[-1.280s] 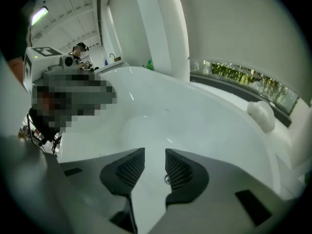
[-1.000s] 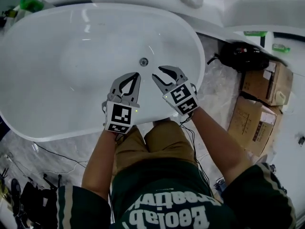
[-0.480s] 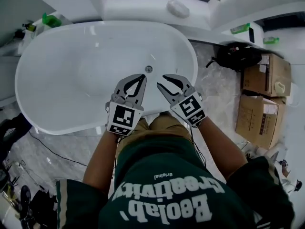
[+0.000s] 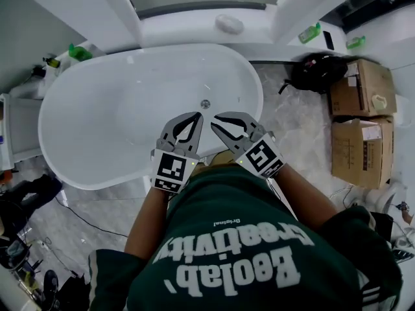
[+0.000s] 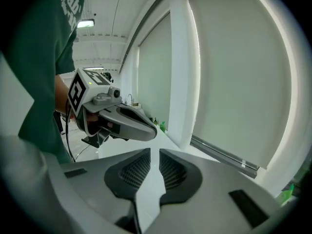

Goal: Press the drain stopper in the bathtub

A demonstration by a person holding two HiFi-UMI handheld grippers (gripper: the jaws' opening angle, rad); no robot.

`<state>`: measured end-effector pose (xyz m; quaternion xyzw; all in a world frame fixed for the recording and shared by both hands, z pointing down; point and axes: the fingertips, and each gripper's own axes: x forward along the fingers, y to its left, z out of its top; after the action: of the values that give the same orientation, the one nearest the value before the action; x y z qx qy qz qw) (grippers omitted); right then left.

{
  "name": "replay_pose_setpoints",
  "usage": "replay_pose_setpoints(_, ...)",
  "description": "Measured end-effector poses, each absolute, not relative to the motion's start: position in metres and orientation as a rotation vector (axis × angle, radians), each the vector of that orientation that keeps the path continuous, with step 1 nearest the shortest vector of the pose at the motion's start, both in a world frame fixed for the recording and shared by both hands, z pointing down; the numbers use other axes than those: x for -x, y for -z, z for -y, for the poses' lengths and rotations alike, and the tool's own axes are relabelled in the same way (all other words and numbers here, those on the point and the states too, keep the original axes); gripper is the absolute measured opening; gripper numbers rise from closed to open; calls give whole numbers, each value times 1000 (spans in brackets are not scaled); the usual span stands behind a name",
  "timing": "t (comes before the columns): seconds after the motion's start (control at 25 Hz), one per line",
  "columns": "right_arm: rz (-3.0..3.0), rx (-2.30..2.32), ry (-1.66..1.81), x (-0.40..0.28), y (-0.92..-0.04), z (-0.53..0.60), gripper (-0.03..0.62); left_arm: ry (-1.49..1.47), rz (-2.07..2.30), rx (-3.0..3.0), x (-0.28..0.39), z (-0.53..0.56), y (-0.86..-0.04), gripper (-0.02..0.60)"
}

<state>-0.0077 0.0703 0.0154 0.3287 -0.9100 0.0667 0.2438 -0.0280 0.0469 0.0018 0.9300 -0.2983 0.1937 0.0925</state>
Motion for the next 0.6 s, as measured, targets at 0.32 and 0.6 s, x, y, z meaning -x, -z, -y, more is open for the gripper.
replay_pose_setpoints(0.32, 2640, -952, -194, 20, 24, -84, 15, -489, 896, -2804, 32, -53, 28, 6)
replay_pose_setpoints(0.6, 2738, -1071, -148, 17, 63, -85, 14, -371, 853, -2815, 35, -74, 44, 6)
